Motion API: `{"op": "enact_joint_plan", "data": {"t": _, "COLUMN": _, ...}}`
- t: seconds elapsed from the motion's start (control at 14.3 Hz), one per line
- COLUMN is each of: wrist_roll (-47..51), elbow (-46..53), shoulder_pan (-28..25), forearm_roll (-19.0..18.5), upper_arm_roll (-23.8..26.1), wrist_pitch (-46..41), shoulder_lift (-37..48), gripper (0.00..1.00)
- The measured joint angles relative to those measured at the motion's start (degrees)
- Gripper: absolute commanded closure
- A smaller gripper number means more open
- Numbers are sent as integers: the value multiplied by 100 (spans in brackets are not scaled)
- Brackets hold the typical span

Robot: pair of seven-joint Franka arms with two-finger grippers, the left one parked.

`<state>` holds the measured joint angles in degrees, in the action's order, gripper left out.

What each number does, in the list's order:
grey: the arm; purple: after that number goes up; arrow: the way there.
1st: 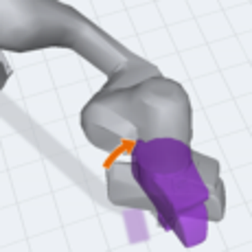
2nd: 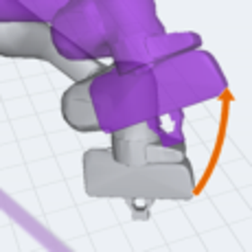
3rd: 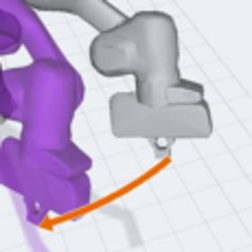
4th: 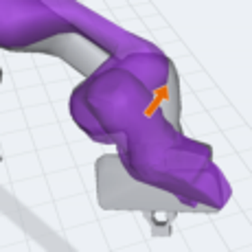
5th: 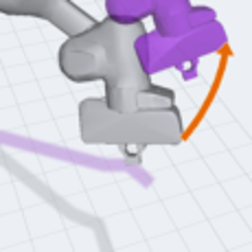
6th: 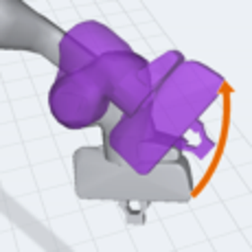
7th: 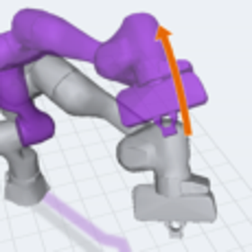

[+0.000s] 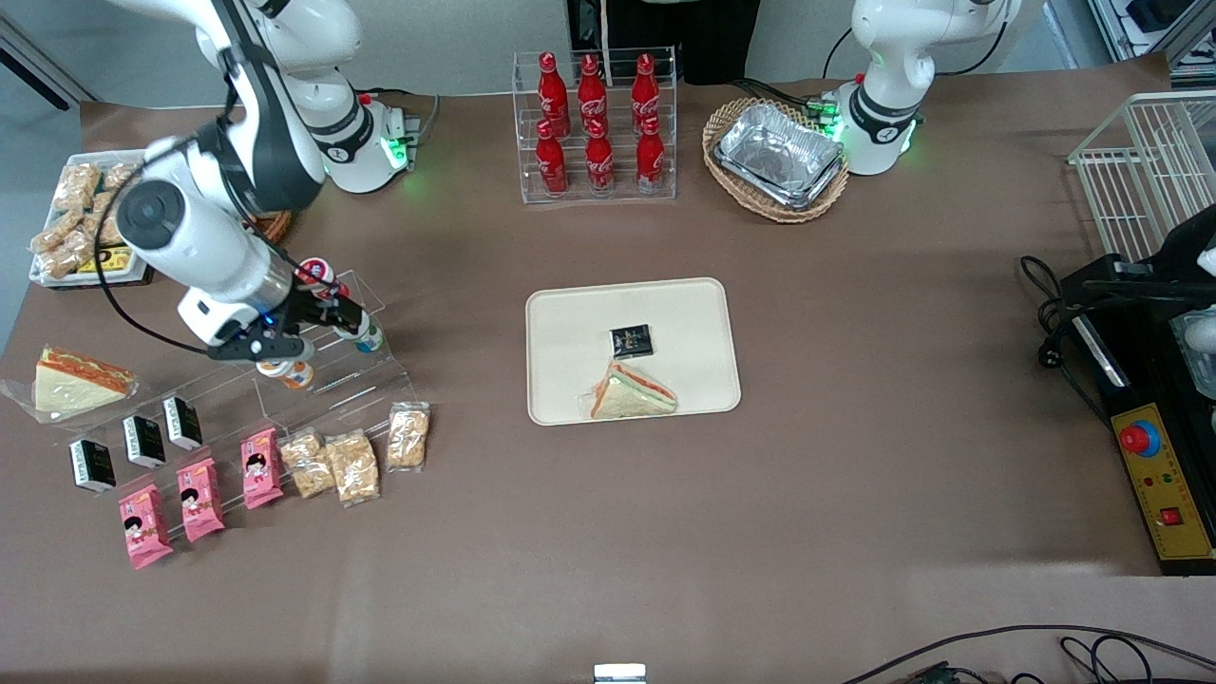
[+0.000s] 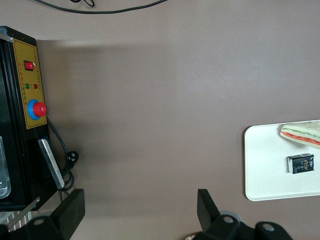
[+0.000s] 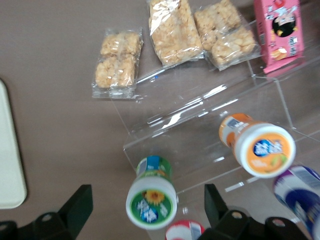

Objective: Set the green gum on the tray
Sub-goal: 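Lower the right gripper onto the green-labelled gum bottle, then close the right gripper on the green gum bottle and lift it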

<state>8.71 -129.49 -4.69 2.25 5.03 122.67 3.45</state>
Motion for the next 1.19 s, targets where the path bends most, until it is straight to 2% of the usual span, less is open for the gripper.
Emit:
{"op": "enact_joint_plan", "data": {"t": 0.28, "wrist_roll": -24, "elbow": -105, "shoulder_pan": 0, "forearm_roll": 0, "upper_arm_roll": -1, "wrist_pitch": 247, "shoulder_lift": -412, "gripper": 0}}
{"op": "enact_joint_plan", "data": {"t": 0.91, "wrist_roll": -73, "elbow": -671, "shoulder_pan": 0, "forearm_roll": 0, "upper_arm_roll": -1, "wrist_pitch": 633, "shoulder_lift": -437, "gripper": 3}}
{"op": "enact_joint_plan", "data": {"t": 0.98, "wrist_roll": -74, "elbow": -683, "shoulder_pan": 0, "forearm_roll": 0, "upper_arm_roll": -1, "wrist_pitch": 647, "shoulder_lift": -436, "gripper": 7}}
{"op": "enact_joint_plan", "data": {"t": 1.19, "wrist_roll": -79, "elbow": -689, "shoulder_pan": -3, "forearm_roll": 0, "upper_arm_roll": 7, "wrist_pitch": 651, "shoulder_lift": -432, "gripper": 30}}
